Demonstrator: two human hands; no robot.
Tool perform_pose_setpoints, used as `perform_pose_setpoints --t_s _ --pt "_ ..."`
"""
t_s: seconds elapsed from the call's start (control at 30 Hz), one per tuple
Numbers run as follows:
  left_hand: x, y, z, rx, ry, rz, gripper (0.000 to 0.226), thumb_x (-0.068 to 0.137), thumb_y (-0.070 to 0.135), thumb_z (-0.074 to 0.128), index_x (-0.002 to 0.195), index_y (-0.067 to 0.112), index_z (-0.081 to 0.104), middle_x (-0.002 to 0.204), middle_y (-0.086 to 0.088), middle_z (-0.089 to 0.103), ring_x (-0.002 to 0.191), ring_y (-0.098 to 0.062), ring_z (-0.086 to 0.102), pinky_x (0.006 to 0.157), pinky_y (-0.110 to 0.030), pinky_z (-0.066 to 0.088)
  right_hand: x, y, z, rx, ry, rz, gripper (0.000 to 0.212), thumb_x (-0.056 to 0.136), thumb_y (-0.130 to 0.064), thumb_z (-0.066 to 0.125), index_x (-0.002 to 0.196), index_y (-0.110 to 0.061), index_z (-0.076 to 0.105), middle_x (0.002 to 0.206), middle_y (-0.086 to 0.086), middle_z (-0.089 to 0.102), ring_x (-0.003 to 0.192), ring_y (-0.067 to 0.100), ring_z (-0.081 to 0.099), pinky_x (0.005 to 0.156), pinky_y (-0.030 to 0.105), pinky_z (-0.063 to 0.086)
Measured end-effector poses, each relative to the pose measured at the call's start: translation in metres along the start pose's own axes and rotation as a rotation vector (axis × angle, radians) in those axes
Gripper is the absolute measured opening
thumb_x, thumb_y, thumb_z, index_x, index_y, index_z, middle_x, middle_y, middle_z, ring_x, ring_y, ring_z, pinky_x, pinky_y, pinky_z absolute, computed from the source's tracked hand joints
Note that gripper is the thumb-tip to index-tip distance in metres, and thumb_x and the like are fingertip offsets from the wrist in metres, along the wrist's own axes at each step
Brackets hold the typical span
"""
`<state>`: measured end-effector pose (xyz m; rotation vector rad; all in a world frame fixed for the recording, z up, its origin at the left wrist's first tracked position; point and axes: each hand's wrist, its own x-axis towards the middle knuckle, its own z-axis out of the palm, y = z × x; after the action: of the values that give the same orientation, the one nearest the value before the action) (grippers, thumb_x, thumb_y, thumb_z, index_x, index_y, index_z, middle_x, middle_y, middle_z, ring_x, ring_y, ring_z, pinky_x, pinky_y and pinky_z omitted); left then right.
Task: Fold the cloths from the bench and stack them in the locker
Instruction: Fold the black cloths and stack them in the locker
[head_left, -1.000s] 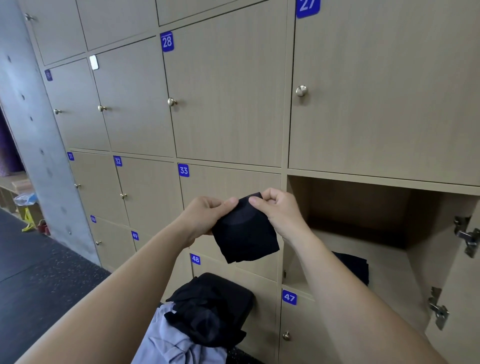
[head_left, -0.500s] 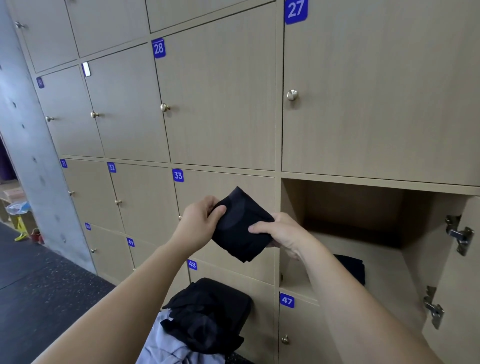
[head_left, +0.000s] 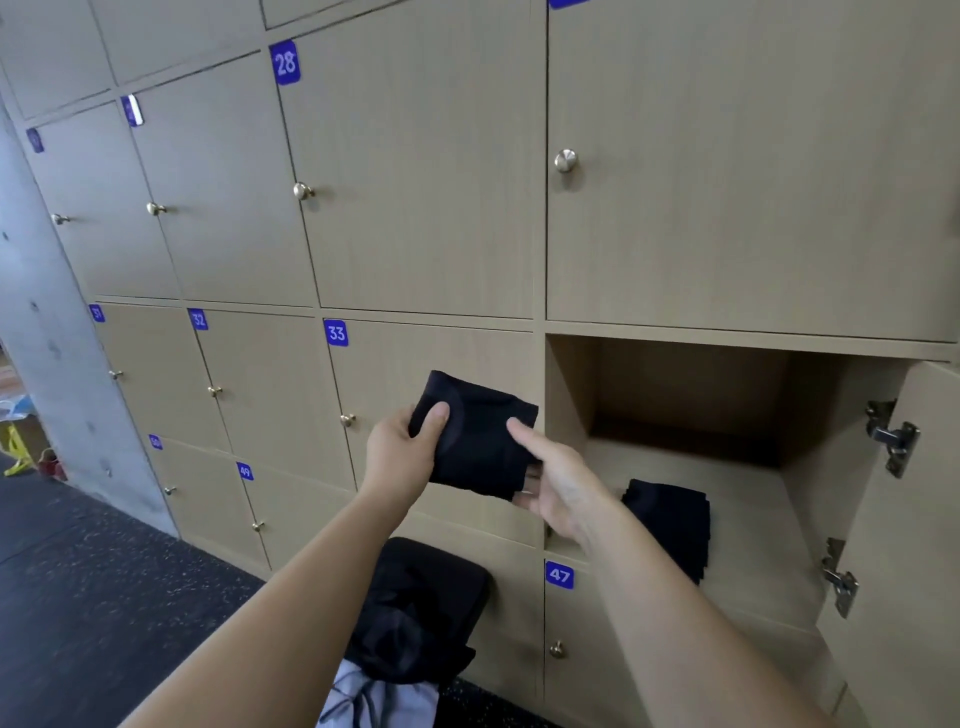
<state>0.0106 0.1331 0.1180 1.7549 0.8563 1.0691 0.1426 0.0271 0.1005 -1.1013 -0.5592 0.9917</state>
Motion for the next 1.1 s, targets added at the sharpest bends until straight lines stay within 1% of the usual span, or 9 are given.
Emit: perform_pose_setpoints --t_s 0.2,0.27,0.43,0.53,0.67,0.8,0.93,1.0,1.1 --pt "-0.008 -0.021 0.038 0.148 0.026 -0.001 0.036 0.099 0.036 0.052 0.08 0.005 0.056 0.07 -0.004 0.058 0.064 -0.017 0.052 0.055 -0.028 0.037 -0.008 0.017 -0.027 -0.398 0.148 -0.162 0.013 0.096 -0.02 0.058 0.102 -0.009 0.063 0.086 0.009 0.072 0.061 0.015 0.068 0.054 0.025 0.05" --pt "-0.013 -0.03 0.059 0.221 0.012 -0.005 0.035 0.099 0.036 0.051 0.079 0.008 0.054 0.07 -0.003 0.058 0.064 -0.018 0.052 0.053 -0.029 0.036 -0.012 0.022 -0.045 -0.494 0.247 -0.197 0.009 0.094 -0.02 0.061 0.09 -0.013 0.064 0.079 0.003 0.07 0.055 0.01 0.066 0.055 0.027 0.053" --pt "-0.019 -0.054 0.115 0.241 -0.192 -0.118 0.03 0.098 0.039 0.053 0.087 0.012 0.058 0.077 -0.004 0.064 0.069 -0.019 0.06 0.056 -0.028 0.041 -0.012 0.043 -0.106 -0.559 0.519 -0.158 0.044 0.084 -0.021 0.073 0.058 -0.014 0.039 0.049 -0.01 0.037 0.051 0.01 0.043 0.056 0.041 0.05" --pt "-0.022 -0.072 0.15 0.131 -0.39 -0.253 0.028 0.096 0.031 0.058 0.086 0.005 0.062 0.072 -0.005 0.062 0.064 -0.019 0.056 0.063 -0.03 0.045 -0.01 0.058 -0.151 -0.532 0.585 -0.142 0.056 0.079 -0.018 0.075 0.054 -0.019 0.025 0.042 -0.013 0.025 0.047 0.009 0.027 0.056 0.033 0.034" --pt "-0.028 -0.092 0.185 0.057 -0.498 -0.388 0.019 0.094 0.015 0.062 0.078 0.005 0.063 0.072 -0.007 0.064 0.069 -0.02 0.058 0.062 -0.027 0.045 0.001 0.079 -0.2 -0.529 0.627 -0.071 0.041 0.068 -0.037 0.071 0.062 -0.013 0.038 0.065 0.005 0.035 0.063 0.018 0.035 0.059 0.032 0.031" --pt "-0.015 -0.106 0.222 0.093 -0.501 -0.394 0.026 0.091 0.011 0.066 0.067 0.009 0.057 0.066 -0.006 0.061 0.069 -0.022 0.056 0.063 -0.029 0.045 0.017 0.089 -0.243 -0.53 0.632 0.023 0.035 0.092 -0.02 0.059 0.086 0.014 0.053 0.072 0.005 0.042 0.067 0.019 0.038 0.063 0.031 0.035" --pt "0.012 -0.103 0.26 0.067 -0.497 -0.371 0.025 0.09 0.009 0.066 0.066 0.008 0.06 0.064 -0.003 0.06 0.068 -0.02 0.056 0.068 -0.029 0.045 0.042 0.077 -0.273 -0.531 0.706 -0.005 0.021 0.094 -0.018 0.061 0.087 0.002 0.066 0.076 0.004 0.059 0.071 0.017 0.053 0.068 0.028 0.044" --pt "0.028 -0.099 0.277 0.032 -0.528 -0.364 0.022 0.093 0.007 0.063 0.071 0.006 0.062 0.069 -0.004 0.062 0.07 -0.019 0.057 0.069 -0.029 0.047 0.058 0.066 -0.285 -0.527 0.744 -0.033 0.016 0.093 -0.019 0.063 0.086 -0.007 0.071 0.088 0.002 0.071 0.084 0.02 0.064 0.079 0.034 0.052" --pt "0.053 -0.097 0.299 0.021 -0.59 -0.352 0.013 0.095 0.007 0.059 0.088 -0.001 0.067 0.083 -0.008 0.069 0.083 -0.021 0.064 0.077 -0.029 0.052 0.08 0.048 -0.298 -0.533 0.775 -0.039 0.017 0.092 -0.018 0.063 0.08 -0.009 0.071 0.087 0.006 0.072 0.089 0.027 0.067 0.086 0.045 0.054"
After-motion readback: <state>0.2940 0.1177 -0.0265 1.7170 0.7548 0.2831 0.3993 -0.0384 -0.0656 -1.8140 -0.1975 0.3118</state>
